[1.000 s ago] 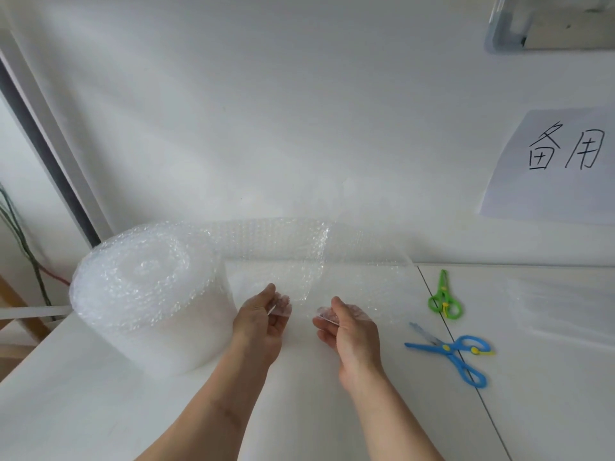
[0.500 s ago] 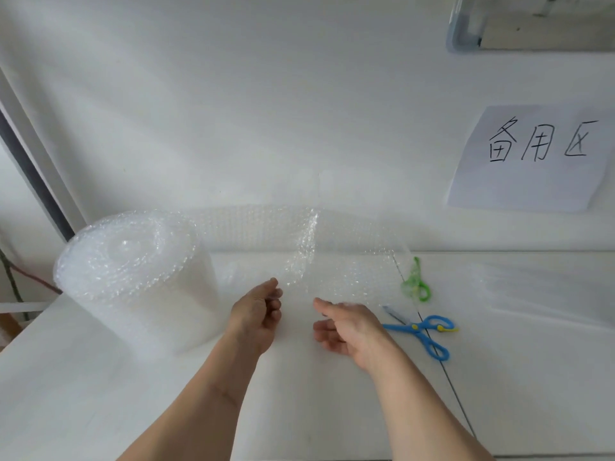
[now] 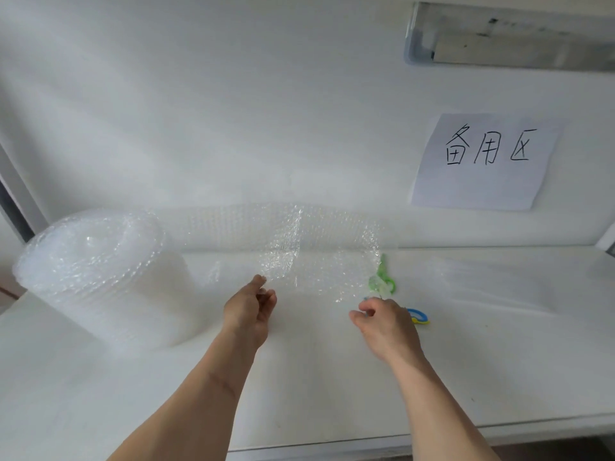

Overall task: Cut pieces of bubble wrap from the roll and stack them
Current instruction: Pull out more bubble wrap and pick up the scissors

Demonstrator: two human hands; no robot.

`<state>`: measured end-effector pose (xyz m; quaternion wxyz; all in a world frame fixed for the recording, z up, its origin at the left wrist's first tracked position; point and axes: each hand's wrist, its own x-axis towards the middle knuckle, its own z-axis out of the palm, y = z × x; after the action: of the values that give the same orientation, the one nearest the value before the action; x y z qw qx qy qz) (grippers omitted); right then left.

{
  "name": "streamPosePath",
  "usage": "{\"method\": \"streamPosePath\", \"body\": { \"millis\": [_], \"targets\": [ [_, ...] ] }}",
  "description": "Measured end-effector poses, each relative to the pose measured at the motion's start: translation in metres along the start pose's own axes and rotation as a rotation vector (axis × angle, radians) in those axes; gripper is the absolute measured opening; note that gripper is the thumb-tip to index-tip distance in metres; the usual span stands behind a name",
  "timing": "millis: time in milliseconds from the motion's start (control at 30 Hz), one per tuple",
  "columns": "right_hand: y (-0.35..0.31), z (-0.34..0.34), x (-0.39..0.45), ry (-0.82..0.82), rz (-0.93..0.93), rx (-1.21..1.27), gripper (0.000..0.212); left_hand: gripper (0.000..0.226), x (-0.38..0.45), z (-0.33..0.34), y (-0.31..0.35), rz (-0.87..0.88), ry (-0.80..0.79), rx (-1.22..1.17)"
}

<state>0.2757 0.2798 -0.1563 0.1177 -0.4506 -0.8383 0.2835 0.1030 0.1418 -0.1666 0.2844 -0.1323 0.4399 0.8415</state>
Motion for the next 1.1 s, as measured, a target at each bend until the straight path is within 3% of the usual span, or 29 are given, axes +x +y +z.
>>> {"method": "streamPosePath", "body": {
  "millis": [233, 333, 467, 800, 1100],
  "targets": [
    [0.019, -0.014, -0.004, 0.147, 0.057, -0.171, 0.028, 0.007, 0.006, 0.002, 0.002, -0.004, 0.023, -0.040],
    [0.023, -0.013, -0.004, 0.057, 0.128, -0.236, 0.040, 0.007, 0.006, 0.003, 0.000, -0.010, 0.024, -0.064],
    [0.019, -0.003, -0.006, -0.008, 0.068, -0.220, 0.045, 0.006, 0.006, 0.003, -0.002, -0.015, 0.019, -0.093],
    [0.002, 0.026, -0.033, 0.066, -0.140, -0.138, 0.019, 0.013, 0.006, -0.003, 0.001, -0.026, -0.032, -0.086],
    [-0.006, 0.034, -0.044, 0.037, -0.227, -0.149, 0.014, 0.021, 0.003, -0.005, 0.017, -0.020, -0.083, -0.220]
  ]
}}
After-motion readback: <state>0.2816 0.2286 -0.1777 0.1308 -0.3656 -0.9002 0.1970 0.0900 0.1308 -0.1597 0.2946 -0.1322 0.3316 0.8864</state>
